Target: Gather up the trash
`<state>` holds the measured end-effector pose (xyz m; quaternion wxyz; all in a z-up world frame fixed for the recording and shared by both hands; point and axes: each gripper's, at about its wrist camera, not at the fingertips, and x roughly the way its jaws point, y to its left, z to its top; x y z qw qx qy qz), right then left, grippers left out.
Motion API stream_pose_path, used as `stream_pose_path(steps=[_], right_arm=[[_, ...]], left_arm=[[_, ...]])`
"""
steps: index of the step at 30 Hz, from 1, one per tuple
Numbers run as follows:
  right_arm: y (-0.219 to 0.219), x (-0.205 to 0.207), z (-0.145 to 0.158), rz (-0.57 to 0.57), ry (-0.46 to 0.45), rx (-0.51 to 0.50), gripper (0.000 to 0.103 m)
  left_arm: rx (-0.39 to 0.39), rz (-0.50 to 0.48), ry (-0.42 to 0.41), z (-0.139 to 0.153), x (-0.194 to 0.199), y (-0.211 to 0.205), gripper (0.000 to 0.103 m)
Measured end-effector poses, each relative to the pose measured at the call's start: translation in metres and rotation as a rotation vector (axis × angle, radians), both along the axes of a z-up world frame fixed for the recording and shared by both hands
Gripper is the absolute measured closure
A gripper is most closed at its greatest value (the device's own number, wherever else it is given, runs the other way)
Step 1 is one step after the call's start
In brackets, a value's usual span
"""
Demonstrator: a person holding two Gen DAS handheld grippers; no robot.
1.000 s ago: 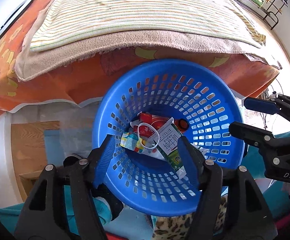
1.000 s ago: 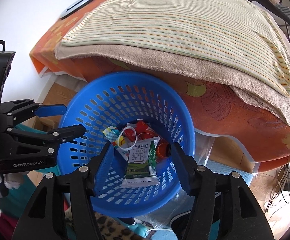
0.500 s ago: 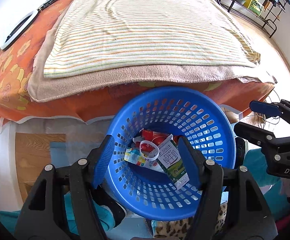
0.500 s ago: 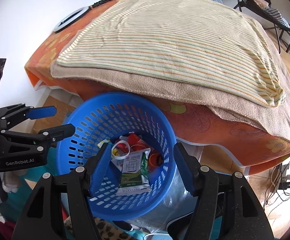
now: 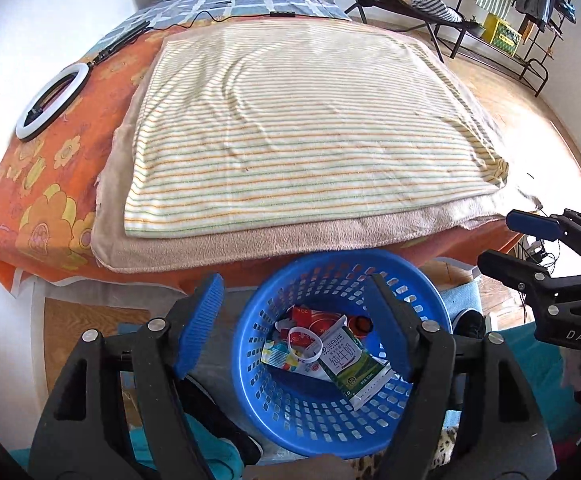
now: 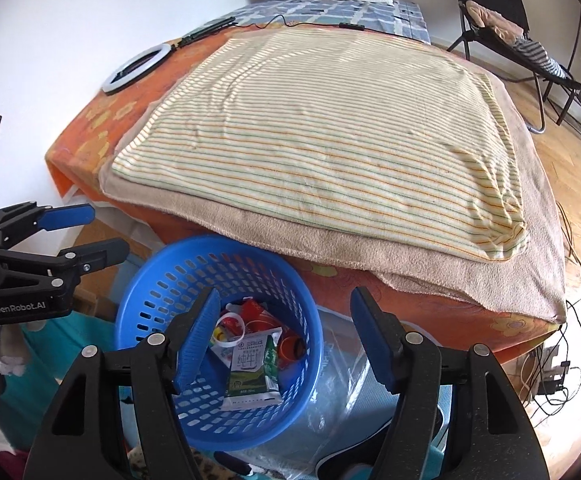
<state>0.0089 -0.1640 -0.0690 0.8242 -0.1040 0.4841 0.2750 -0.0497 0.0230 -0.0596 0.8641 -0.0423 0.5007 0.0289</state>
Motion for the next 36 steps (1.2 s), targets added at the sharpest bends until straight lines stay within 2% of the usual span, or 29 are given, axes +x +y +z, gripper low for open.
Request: stream_pose_path(steps=[3, 5, 10, 16, 19, 26, 31, 36], right_arm=[[-0.001, 0.009, 0.012, -0.009, -0.03, 0.017, 0.036], [-0.003, 0.016, 0.021, -0.016, -0.049, 0.03, 0.035], [-0.002, 0.032, 0.041, -0.029, -0.098, 0.064, 0.029], [0.003, 0.051, 0.058, -0.039, -0.133, 0.096, 0.026], [0.007, 0.062, 0.063, -0.04, -0.143, 0.101, 0.026], [0.015, 0.084, 0.069, -0.046, -0.178, 0.098, 0.026], [0.017, 0.095, 0.069, -0.053, -0.202, 0.11, 0.026], [0.015, 0.099, 0.066, -0.059, -0.208, 0.106, 0.026]], left_arm=[[0.016, 0.006, -0.053, 0.021, 0.009, 0.002, 0.027], [0.027, 0.009, -0.09, 0.035, 0.014, 0.004, 0.021], [0.044, 0.016, -0.183, 0.068, 0.03, 0.009, 0.019], [0.067, 0.017, -0.257, 0.096, 0.051, 0.012, 0.005], [0.078, 0.015, -0.284, 0.105, 0.062, 0.014, 0.005], [0.079, 0.026, -0.294, 0.109, 0.087, 0.021, 0.005], [0.088, 0.035, -0.291, 0.1, 0.095, 0.024, 0.004], [0.115, 0.033, -0.252, 0.089, 0.097, 0.021, 0.004]])
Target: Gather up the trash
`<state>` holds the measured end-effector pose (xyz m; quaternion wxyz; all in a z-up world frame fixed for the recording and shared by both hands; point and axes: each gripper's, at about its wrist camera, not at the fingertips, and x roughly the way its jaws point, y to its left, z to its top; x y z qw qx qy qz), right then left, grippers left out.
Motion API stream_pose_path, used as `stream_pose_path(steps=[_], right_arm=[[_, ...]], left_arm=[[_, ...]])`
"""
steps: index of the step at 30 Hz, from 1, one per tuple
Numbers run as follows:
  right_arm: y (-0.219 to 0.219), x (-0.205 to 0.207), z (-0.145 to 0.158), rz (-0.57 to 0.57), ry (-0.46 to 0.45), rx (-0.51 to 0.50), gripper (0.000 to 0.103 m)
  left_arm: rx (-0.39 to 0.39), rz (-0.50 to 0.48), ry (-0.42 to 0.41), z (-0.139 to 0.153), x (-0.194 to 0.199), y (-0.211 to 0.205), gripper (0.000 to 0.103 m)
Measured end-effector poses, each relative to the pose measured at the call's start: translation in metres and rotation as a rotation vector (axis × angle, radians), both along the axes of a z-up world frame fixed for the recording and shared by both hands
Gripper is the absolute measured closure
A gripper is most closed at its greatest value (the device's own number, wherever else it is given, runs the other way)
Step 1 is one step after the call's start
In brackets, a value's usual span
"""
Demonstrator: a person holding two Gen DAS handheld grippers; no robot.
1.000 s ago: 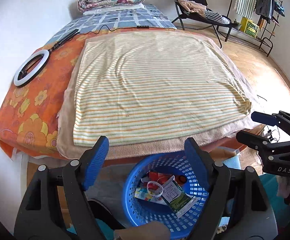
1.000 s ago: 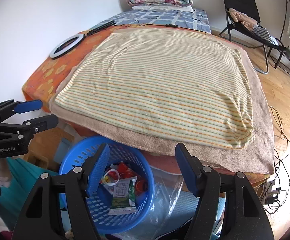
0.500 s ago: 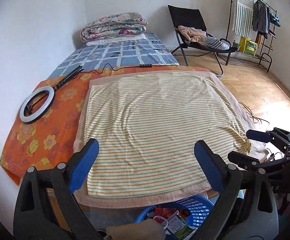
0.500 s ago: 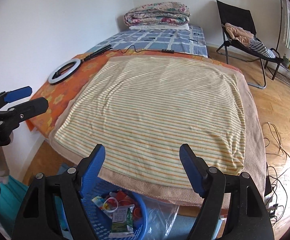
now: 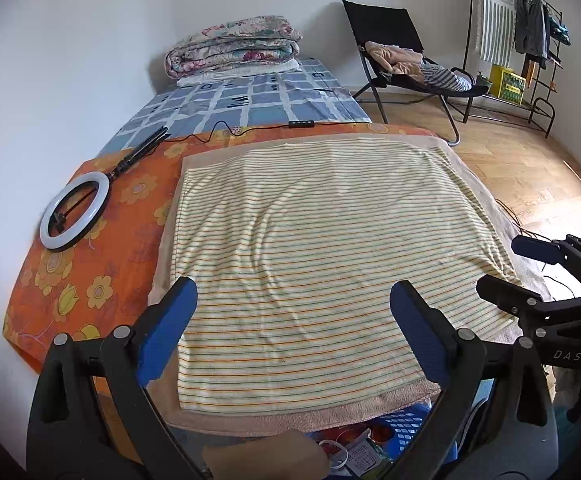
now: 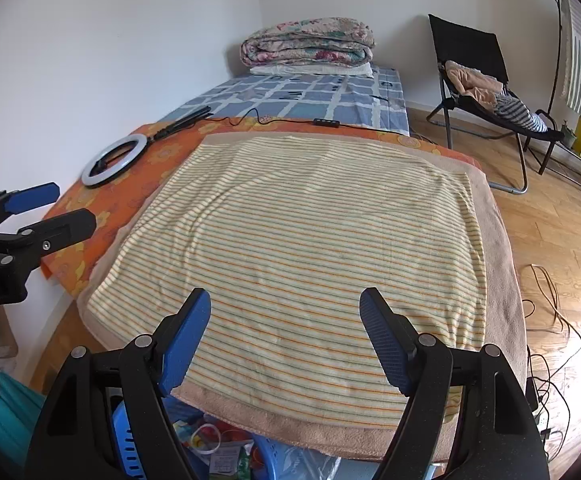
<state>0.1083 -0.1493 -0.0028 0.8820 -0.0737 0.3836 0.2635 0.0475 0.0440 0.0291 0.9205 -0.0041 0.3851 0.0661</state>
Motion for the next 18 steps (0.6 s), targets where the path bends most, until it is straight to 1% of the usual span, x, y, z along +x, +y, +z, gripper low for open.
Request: stream_pose_path(steps=[4, 8, 18], right_arm=[[-0.003, -0.004, 0.003, -0.003, -0.021, -0.001, 0.026], [-0.003, -0.01, 0.003, -0.006, -0.032, -0.007, 0.026], [-0.004, -0.015, 0.0, -0.004, -0.031, -0.011, 0.024]], left_arm=[[-0.019, -0.018, -0.007, 0.002, -0.01, -0.006, 0.004], [0.008, -0.03, -0.018, 0.003, -0.018, -0.015, 0.004], [0.027, -0.04, -0.026, 0.0, -0.033, -0.019, 0.004]])
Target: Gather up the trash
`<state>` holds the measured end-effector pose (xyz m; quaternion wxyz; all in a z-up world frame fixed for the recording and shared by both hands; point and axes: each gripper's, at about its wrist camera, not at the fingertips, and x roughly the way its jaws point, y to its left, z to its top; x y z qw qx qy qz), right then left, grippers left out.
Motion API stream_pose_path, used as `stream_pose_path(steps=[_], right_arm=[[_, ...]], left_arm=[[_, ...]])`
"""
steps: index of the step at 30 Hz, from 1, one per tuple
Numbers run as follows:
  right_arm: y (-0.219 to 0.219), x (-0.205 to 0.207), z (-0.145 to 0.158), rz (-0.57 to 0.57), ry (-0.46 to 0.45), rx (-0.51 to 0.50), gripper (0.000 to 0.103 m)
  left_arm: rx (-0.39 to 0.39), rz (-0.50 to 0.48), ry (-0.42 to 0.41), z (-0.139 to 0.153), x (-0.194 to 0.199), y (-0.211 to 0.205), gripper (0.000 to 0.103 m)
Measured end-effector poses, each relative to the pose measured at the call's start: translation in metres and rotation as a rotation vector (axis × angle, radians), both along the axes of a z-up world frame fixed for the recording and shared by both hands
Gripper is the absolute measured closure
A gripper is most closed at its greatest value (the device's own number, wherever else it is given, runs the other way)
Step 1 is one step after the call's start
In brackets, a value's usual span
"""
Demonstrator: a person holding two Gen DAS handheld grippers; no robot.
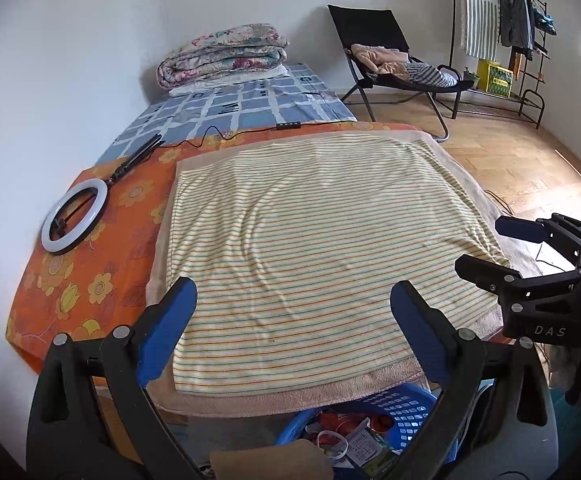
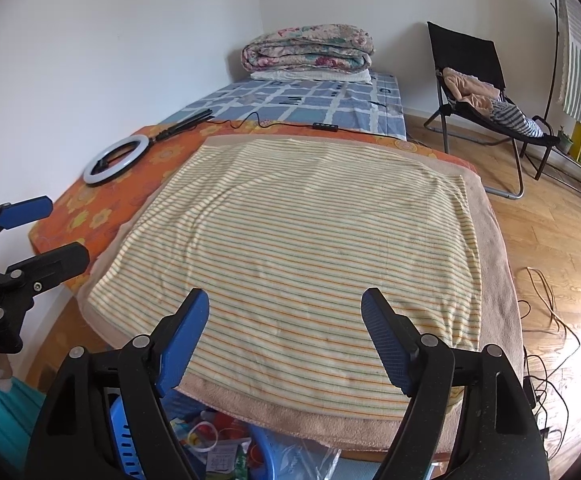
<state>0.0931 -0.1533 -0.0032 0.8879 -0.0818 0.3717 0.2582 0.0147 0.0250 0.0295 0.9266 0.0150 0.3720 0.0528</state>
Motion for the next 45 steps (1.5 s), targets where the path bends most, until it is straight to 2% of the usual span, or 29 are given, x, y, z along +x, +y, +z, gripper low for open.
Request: stream_pose_path(steps=[14, 45], right_arm=[[-0.007, 0.006, -0.007, -0.039, 0.015, -0.007, 0.024], [-0.008, 0.003, -0.01, -0.04, 0.018, -0.011, 0.024]], left_arm=[[-0.033, 0.019, 0.03, -0.008, 0.003, 0.01, 0.004], [-0.025, 0.015, 0.052, -0.027, 0.002, 0.009, 0.004]])
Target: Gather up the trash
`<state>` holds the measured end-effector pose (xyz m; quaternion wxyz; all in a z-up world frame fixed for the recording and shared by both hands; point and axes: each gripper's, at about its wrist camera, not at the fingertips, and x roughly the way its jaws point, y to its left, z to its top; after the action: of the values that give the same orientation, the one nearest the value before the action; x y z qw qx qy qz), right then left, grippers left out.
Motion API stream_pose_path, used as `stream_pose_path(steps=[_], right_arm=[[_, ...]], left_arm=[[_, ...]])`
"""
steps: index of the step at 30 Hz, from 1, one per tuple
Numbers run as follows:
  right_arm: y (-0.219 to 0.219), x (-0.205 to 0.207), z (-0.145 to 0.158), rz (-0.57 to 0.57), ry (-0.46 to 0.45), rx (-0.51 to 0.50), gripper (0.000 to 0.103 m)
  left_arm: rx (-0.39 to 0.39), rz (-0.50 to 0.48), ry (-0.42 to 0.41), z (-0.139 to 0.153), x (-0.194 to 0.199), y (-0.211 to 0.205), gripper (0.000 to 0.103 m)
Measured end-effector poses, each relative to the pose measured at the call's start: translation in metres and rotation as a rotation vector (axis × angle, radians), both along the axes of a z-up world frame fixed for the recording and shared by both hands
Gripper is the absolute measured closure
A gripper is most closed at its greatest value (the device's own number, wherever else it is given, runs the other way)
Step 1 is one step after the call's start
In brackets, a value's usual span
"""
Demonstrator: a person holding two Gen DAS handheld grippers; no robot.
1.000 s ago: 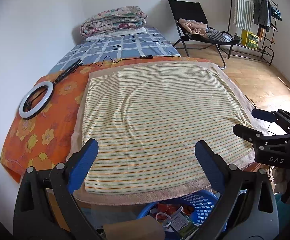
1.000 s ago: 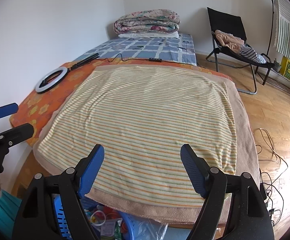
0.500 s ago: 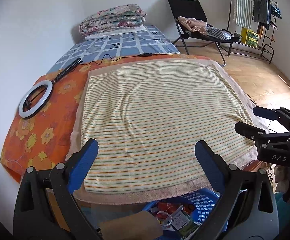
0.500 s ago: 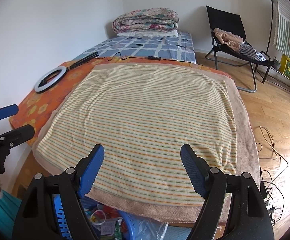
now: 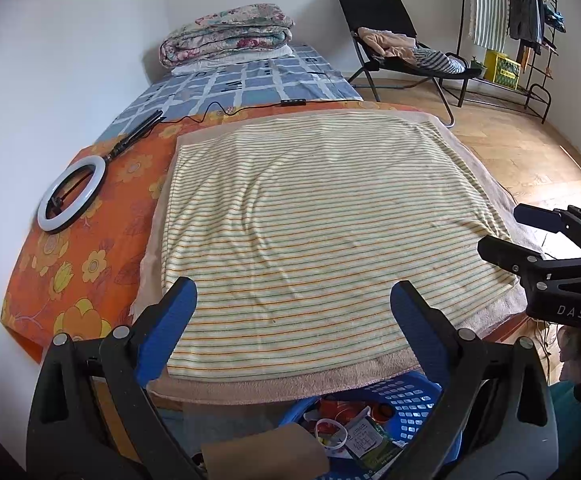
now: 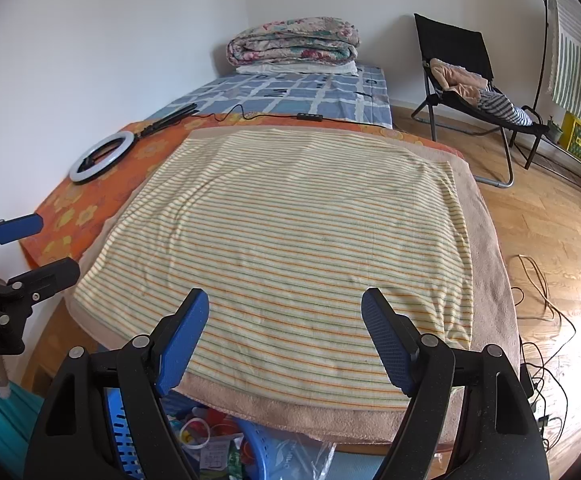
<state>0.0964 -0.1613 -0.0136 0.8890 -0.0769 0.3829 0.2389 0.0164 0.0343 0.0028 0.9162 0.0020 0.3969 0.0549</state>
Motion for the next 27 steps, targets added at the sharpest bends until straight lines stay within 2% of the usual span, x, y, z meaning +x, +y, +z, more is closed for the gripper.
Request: stream_pose_path(steps=[27], right_arm=[[0.0029, -0.0051, -0.0083, 0.026, 0.005, -0.032, 0.024]], left_arm=[[0.019, 0.001, 0.0, 0.0009, -0.0026, 0.0022, 0.004]])
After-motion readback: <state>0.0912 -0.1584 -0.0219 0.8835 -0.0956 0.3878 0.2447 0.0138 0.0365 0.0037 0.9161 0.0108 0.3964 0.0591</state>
